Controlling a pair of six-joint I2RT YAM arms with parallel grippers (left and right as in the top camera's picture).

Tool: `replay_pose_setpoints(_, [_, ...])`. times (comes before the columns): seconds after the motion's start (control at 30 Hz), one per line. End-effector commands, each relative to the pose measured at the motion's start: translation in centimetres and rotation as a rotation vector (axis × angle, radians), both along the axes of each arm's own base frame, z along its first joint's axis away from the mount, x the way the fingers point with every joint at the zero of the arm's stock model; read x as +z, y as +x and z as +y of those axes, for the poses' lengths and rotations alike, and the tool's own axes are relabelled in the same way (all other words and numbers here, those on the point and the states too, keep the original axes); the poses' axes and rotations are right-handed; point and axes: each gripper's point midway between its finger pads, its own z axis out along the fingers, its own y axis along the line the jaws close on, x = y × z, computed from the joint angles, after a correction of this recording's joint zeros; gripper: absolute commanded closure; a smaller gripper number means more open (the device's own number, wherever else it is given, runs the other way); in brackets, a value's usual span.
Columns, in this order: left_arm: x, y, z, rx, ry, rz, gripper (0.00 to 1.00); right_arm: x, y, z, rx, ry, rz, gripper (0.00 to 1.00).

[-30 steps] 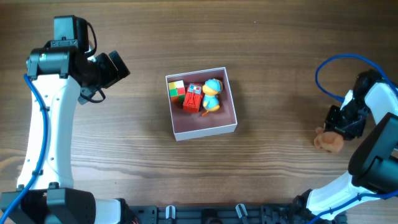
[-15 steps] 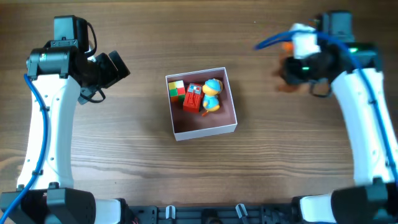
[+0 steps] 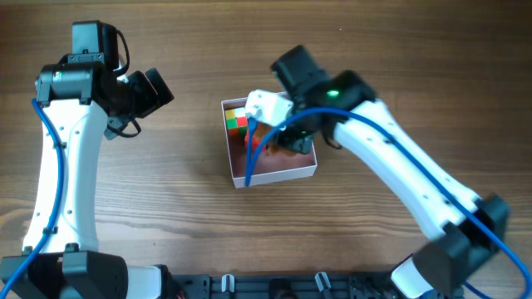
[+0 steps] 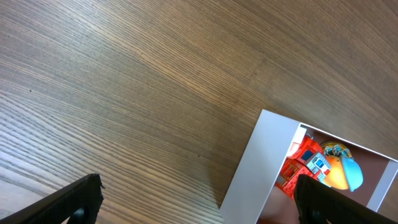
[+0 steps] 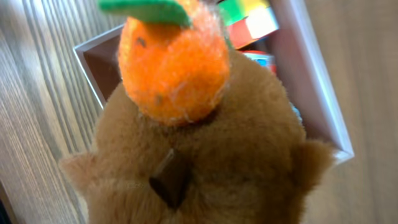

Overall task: Pack container
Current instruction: 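Carry the plush with the right gripper into the box and release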

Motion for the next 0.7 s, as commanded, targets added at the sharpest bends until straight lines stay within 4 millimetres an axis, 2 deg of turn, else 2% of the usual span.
replay_pose_setpoints(0.0, [0.2, 0.0, -0.1, -0.017, -0.008, -0.007, 0.0, -2.7, 0.1, 1.1, 0.047, -0.044, 0.043, 0.96])
replay_pose_setpoints(0.13, [0.2, 0.0, -0.1, -0.017, -0.008, -0.007, 0.0, -5.3, -0.1, 1.1, 0.042, -0.085, 0.109, 0.96])
replay_pose_setpoints(0.27, [0.2, 0.0, -0.1, -0.017, -0.008, -0.007, 0.0, -5.8, -1.0, 1.1, 0.056, -0.098, 0.148, 0.96])
replay_pose_setpoints(0.33, [0.2, 0.0, -0.1, -0.017, -0.008, -0.007, 0.0, -5.9, -1.2, 1.1, 0.058, -0.103, 0.154, 0.91])
replay_pose_setpoints(0.37, [0.2, 0.0, -0.1, -0.017, -0.008, -0.007, 0.0, -5.9, -1.3, 1.1, 0.054, -0.104, 0.157, 0.84])
replay_pose_setpoints(0.4, [0.2, 0.0, -0.1, -0.017, -0.008, -0.007, 0.0, -5.9, -1.2, 1.0, 0.028, -0.108, 0.159, 0.66])
replay_pose_setpoints(0.47, [0.2, 0.0, -0.1, -0.017, -0.008, -0.007, 0.0, -5.9, -1.2, 0.9, -0.003, -0.107, 0.166, 0.43])
replay_pose_setpoints(0.5, [0.2, 0.0, -0.1, -0.017, -0.008, -0.007, 0.0, -5.9, -1.3, 0.9, -0.002, -0.109, 0.167, 0.36])
replay_pose_setpoints(0.6, [0.2, 0.0, -0.1, -0.017, -0.008, -0.007, 0.0, -5.9, -1.3, 0.9, -0.003, -0.108, 0.168, 0.28])
replay_pose_setpoints(0.67, [0.2, 0.0, -0.1, -0.017, -0.008, -0.007, 0.0, -5.9, -1.3, 0.9, -0.002, -0.109, 0.168, 0.26])
